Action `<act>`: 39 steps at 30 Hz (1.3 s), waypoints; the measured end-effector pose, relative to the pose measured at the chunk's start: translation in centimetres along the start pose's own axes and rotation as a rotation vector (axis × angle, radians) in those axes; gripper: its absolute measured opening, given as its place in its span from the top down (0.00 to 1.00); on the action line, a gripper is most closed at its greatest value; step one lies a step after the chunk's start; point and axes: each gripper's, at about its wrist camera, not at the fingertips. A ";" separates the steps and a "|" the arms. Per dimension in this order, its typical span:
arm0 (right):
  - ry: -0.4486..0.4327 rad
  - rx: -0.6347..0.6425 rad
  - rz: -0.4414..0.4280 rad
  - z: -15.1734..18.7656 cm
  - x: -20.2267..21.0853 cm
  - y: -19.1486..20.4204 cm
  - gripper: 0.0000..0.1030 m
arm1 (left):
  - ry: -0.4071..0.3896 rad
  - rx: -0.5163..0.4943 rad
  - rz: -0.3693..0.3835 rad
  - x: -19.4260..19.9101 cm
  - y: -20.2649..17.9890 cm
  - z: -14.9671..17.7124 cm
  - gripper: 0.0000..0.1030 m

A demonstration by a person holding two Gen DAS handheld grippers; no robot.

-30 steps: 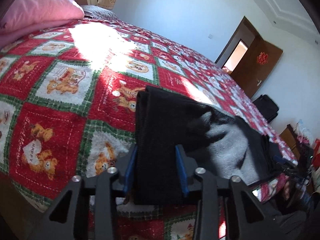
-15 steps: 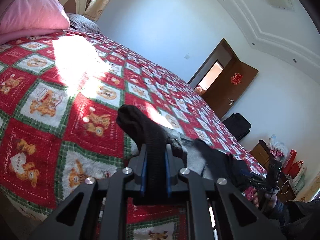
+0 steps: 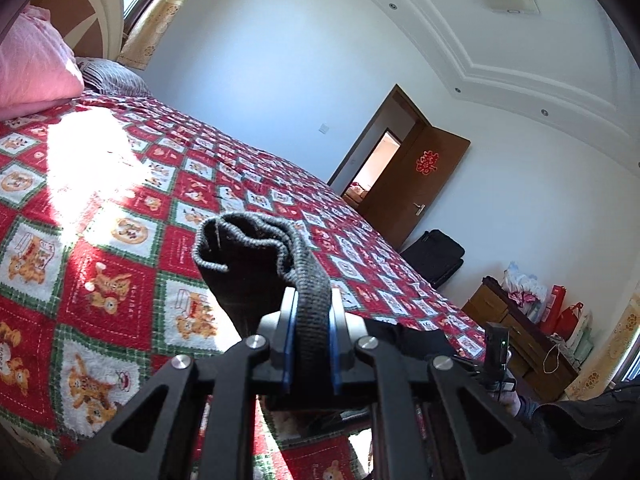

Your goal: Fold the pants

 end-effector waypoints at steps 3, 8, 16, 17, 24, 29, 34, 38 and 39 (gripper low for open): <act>-0.013 -0.008 0.002 -0.2 0.7 -0.3 0.26 | -0.005 -0.021 0.028 -0.4 -1.5 -0.5 0.87; -0.047 -0.061 -0.006 -0.9 2.6 -1.7 0.26 | -0.006 -0.082 0.100 -1.8 -5.3 -1.7 0.87; -0.109 -0.165 0.046 -0.8 5.9 -6.0 0.26 | 0.023 -0.158 0.235 -6.6 -11.5 -3.1 0.87; -0.114 -0.174 0.055 -0.7 6.2 -6.5 0.26 | 0.037 -0.163 0.249 -7.5 -12.1 -3.1 0.87; -0.148 -0.255 0.100 0.2 8.4 -10.3 0.26 | 0.126 -0.205 0.307 -11.1 -16.0 -2.0 0.87; -0.165 -0.312 0.116 0.7 9.1 -12.6 0.26 | 0.206 -0.240 0.340 -13.8 -19.0 -0.6 0.87; -0.179 -0.342 0.116 0.8 9.2 -13.8 0.26 | 0.292 -0.277 0.372 -15.9 -21.2 1.2 0.88; -0.181 -0.354 0.120 1.0 9.1 -14.1 0.26 | 0.352 -0.288 0.376 -17.7 -22.2 2.1 0.90; -0.180 -0.356 0.119 1.0 9.0 -14.1 0.26 | 0.367 -0.288 0.380 -18.2 -22.4 2.3 0.91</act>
Point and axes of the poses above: each gripper's, at about its wrist camera, not at the fingertips, and x roughly against the way its jaws point, y to its left, z to its underside
